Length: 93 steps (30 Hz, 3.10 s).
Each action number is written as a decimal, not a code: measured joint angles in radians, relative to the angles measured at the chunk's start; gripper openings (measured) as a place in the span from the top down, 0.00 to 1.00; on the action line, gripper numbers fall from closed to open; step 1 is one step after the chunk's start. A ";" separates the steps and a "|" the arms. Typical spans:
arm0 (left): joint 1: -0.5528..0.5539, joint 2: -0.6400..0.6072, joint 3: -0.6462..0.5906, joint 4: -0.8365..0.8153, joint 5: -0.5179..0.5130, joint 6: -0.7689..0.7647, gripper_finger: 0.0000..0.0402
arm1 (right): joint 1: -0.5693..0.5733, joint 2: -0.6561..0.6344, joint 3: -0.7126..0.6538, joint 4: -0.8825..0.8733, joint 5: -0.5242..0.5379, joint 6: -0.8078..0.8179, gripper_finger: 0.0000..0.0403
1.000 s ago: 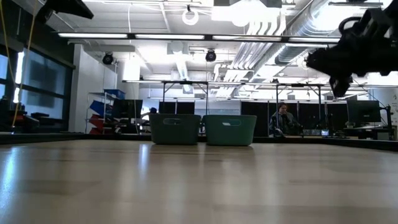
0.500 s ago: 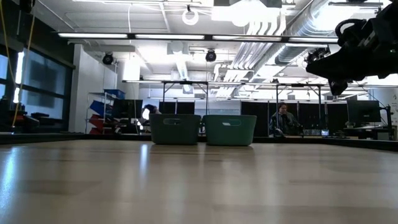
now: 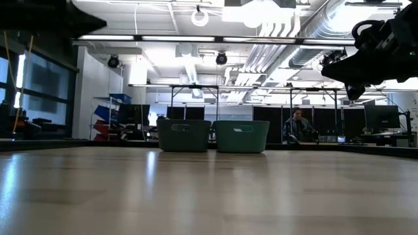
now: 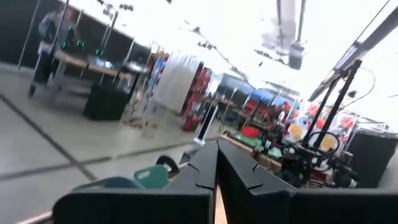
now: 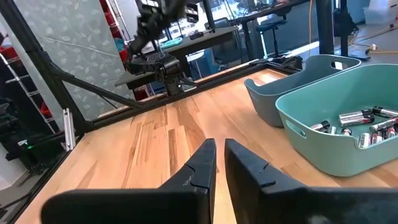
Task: Sort batteries
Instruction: Return to Home Position
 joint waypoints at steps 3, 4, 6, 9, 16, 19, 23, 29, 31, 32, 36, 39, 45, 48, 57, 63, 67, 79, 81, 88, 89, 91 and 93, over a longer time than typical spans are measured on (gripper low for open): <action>-0.001 0.001 -0.143 0.187 0.007 0.028 1.00 | 0.000 0.000 0.000 0.000 0.000 0.000 0.93; -0.003 0.002 -0.181 0.231 0.011 0.032 1.00 | 0.000 0.000 0.000 0.000 0.000 0.000 0.93; -0.011 0.002 -0.250 0.284 0.015 0.031 1.00 | 0.000 0.000 0.000 0.000 0.000 0.000 0.93; -0.024 0.003 -0.316 0.289 0.017 0.027 1.00 | 0.000 0.000 0.000 0.000 0.000 0.000 0.93; -0.025 0.017 -0.318 0.060 -0.007 0.029 1.00 | 0.000 0.000 0.000 0.000 0.000 0.000 0.93; -0.025 0.023 -0.317 0.071 -0.018 0.029 1.00 | 0.000 0.000 0.000 0.000 0.000 0.000 0.93; -0.025 0.023 -0.317 0.067 -0.019 0.029 1.00 | 0.000 0.000 0.000 0.000 0.000 0.000 0.93; -0.162 -0.062 -0.316 0.056 -0.062 0.250 1.00 | 0.000 0.000 0.000 0.000 0.003 0.000 0.93; -0.232 -0.075 -0.316 0.056 -0.058 0.303 1.00 | 0.000 0.000 0.000 0.000 0.003 0.000 0.93; -0.271 -0.074 -0.316 0.051 -0.058 0.306 1.00 | 0.000 0.001 0.000 0.001 0.003 0.000 0.93; -0.416 -0.074 -0.316 0.053 -0.071 0.291 1.00 | 0.000 0.000 0.000 0.000 0.007 0.000 0.93; -0.478 -0.074 -0.316 0.054 -0.073 0.276 1.00 | 0.000 0.000 0.000 0.000 0.007 0.000 0.93; -0.544 -0.074 -0.316 0.054 -0.074 0.320 1.00 | 0.000 0.000 0.000 0.000 0.007 0.000 0.93; -0.577 -0.074 -0.316 0.054 -0.072 0.366 1.00 | 0.000 0.000 0.000 0.000 0.007 0.000 0.93; -0.657 -0.074 -0.316 0.054 -0.070 0.296 1.00 | 0.000 0.000 0.000 0.000 0.007 0.000 0.93; -0.661 -0.074 -0.316 0.054 -0.071 0.297 1.00 | 0.000 0.000 0.000 0.000 0.007 0.000 0.93; -0.661 -0.074 -0.316 0.054 -0.071 0.298 1.00 | 0.000 0.000 0.000 0.000 0.007 0.000 0.93; -0.661 -0.074 -0.316 0.054 -0.071 0.298 1.00 | 0.000 0.000 0.000 0.000 0.007 0.000 0.93; -0.661 -0.074 -0.316 0.054 -0.071 0.298 1.00 | 0.000 0.000 0.000 0.000 0.007 0.000 0.93; -0.661 -0.074 -0.316 0.054 -0.071 0.298 1.00 | 0.000 0.000 0.000 0.000 0.007 0.000 0.93; -0.661 -0.074 -0.316 0.055 -0.071 0.298 1.00 | 0.000 0.000 0.000 0.000 0.007 0.000 0.93; -0.661 -0.074 -0.316 0.055 -0.071 0.298 1.00 | 0.000 0.000 0.000 0.000 0.007 0.000 0.93; -0.661 -0.074 -0.316 0.055 -0.071 0.298 1.00 | 0.000 0.000 0.000 0.000 0.007 0.000 0.93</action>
